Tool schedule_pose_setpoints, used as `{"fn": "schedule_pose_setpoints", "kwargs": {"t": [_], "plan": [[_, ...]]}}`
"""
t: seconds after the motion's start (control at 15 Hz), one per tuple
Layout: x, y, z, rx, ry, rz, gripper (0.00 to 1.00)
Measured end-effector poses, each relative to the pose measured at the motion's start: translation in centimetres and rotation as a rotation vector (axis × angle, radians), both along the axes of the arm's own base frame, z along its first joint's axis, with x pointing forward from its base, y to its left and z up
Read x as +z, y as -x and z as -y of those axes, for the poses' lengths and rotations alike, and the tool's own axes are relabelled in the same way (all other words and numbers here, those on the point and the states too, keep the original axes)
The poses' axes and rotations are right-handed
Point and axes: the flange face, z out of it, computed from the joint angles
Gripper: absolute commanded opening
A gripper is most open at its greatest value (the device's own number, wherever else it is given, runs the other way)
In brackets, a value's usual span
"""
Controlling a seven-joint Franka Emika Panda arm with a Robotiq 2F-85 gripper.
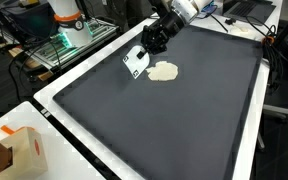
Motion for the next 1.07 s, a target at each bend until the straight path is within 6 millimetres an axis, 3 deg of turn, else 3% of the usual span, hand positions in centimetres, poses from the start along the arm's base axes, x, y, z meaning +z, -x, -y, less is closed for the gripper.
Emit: {"fn": "schedule_pose_setpoints", "kwargs": {"t": [0.67, 1.07], "plan": [[-0.3, -0.8, -1.9, 0.159, -0.099, -0.056, 0.01], [1.4, -1.7, -2.3, 0.240, -0.172, -0.058, 0.01]]}}
